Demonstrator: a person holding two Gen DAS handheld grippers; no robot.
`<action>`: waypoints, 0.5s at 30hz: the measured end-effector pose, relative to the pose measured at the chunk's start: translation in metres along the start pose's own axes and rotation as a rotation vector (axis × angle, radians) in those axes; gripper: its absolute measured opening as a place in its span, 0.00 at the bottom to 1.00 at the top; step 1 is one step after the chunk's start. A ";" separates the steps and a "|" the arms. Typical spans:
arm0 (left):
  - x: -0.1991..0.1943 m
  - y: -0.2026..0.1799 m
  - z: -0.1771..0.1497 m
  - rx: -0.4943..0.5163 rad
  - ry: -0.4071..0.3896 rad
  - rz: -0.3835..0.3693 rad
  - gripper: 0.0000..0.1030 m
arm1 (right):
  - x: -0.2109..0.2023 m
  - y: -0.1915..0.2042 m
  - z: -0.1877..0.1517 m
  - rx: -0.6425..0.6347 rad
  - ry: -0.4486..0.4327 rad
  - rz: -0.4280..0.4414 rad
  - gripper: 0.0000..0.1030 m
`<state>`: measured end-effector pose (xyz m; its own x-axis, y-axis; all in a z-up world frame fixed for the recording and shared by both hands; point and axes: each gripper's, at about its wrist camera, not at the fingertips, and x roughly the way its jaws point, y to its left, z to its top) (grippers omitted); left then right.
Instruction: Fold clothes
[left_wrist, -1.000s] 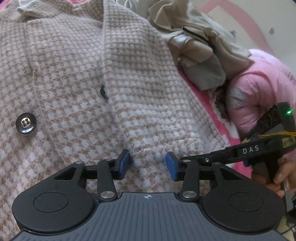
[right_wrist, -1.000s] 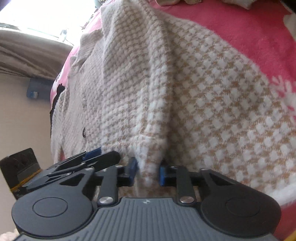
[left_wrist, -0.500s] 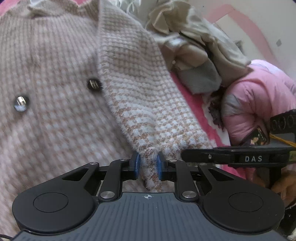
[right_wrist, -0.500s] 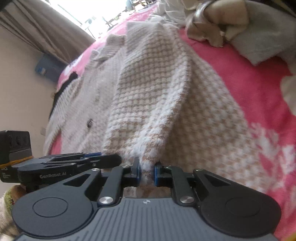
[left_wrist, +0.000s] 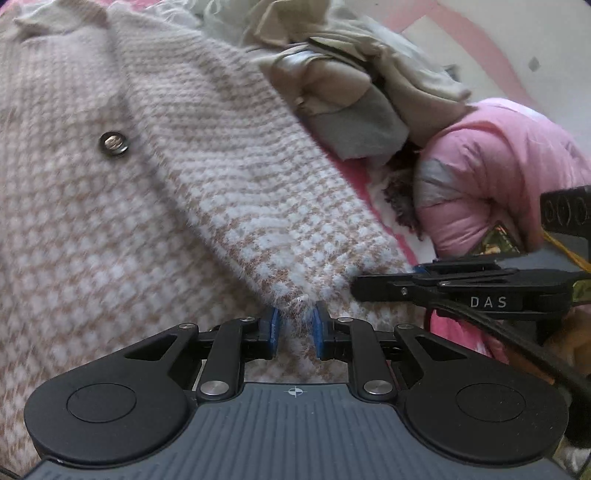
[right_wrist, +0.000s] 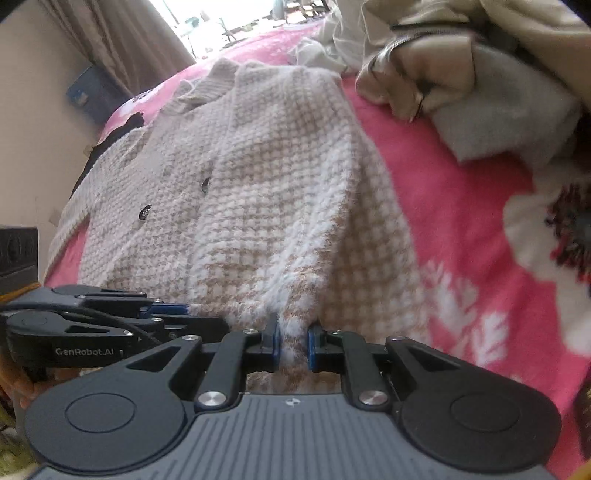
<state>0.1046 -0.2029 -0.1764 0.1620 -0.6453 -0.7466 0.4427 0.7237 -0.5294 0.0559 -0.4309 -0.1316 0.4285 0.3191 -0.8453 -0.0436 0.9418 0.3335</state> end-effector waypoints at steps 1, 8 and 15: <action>0.001 -0.001 0.000 0.008 0.000 -0.001 0.16 | 0.003 -0.004 -0.001 0.005 0.010 -0.002 0.14; 0.007 -0.004 -0.001 0.049 0.005 -0.014 0.16 | 0.020 -0.013 -0.011 0.011 0.049 -0.036 0.16; -0.023 0.021 -0.003 0.023 -0.015 -0.062 0.26 | -0.011 -0.015 -0.005 0.018 0.011 -0.107 0.38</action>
<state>0.1076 -0.1724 -0.1711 0.1466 -0.6926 -0.7062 0.4728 0.6762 -0.5651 0.0478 -0.4480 -0.1294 0.4200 0.2183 -0.8809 0.0179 0.9685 0.2485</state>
